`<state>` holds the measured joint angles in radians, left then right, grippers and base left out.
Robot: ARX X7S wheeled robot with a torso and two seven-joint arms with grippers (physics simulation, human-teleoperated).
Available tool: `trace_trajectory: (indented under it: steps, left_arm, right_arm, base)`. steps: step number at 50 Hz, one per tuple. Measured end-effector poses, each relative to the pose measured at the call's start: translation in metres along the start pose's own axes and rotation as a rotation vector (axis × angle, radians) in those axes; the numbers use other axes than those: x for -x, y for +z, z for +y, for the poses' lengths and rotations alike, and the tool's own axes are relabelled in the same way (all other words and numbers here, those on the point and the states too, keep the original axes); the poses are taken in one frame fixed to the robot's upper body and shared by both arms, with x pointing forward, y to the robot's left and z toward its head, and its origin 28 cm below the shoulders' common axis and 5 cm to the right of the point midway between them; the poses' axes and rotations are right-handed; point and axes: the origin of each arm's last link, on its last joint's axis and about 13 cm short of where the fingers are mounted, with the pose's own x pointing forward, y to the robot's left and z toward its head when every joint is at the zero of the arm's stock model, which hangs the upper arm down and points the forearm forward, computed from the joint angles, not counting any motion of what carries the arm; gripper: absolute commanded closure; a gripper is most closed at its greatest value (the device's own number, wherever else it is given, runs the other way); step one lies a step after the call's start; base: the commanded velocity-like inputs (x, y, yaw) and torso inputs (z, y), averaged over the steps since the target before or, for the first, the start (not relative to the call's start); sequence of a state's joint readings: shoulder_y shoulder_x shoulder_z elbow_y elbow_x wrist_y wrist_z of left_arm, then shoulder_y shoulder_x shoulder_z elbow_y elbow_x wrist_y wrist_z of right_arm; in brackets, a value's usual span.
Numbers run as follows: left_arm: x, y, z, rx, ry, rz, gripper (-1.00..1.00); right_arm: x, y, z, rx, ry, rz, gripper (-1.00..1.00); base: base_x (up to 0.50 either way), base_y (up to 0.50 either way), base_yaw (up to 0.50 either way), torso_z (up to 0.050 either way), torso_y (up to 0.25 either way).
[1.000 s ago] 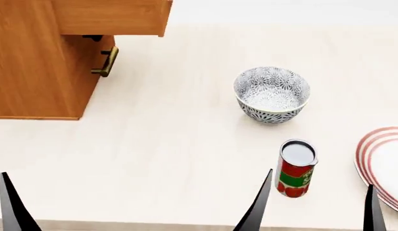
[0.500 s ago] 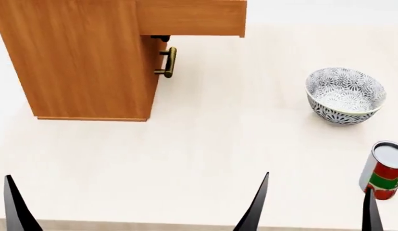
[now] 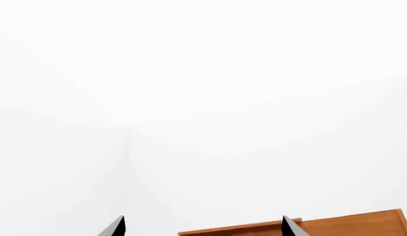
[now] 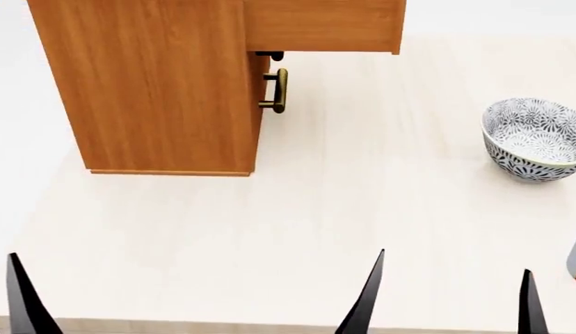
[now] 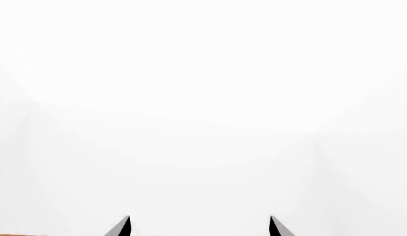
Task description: Put the bowl on top of the cabinet.
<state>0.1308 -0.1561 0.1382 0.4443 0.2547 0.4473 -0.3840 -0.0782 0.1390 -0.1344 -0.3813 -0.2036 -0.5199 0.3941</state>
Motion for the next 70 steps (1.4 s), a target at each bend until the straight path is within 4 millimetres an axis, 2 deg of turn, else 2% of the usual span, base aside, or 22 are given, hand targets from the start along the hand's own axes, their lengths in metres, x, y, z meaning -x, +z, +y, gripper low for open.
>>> trace_trajectory:
  steps: [5, 22, 55, 70]
  left_arm:
    - [0.0044, -0.0091, -0.0009, -0.018, -0.010, 0.082, -1.00]
    - [0.0013, -0.0039, -0.0023, -0.017, -0.009, 0.048, -1.00]
    - [0.0012, -0.0038, -0.0027, -0.018, -0.010, 0.041, -1.00]
    - [0.0013, -0.0036, -0.0026, -0.019, -0.011, 0.041, -1.00]
  right_arm:
    - [0.0038, -0.0084, -0.0004, 0.025, 0.010, 0.084, -1.00]
    - [0.0016, -0.0028, 0.0008, 0.004, 0.009, 0.022, -1.00]
    - [0.0020, 0.0002, 0.0011, 0.000, 0.030, -0.023, -1.00]
    - [0.0022, -0.0025, 0.0006, 0.024, 0.049, 0.016, -1.00]
  base:
    - [0.00, 0.00, 0.00, 0.000, 0.000]
    - [0.00, 0.00, 0.00, 0.000, 0.000]
    - [0.48, 0.00, 0.00, 0.000, 0.000]
    - [0.02, 0.00, 0.00, 0.000, 0.000]
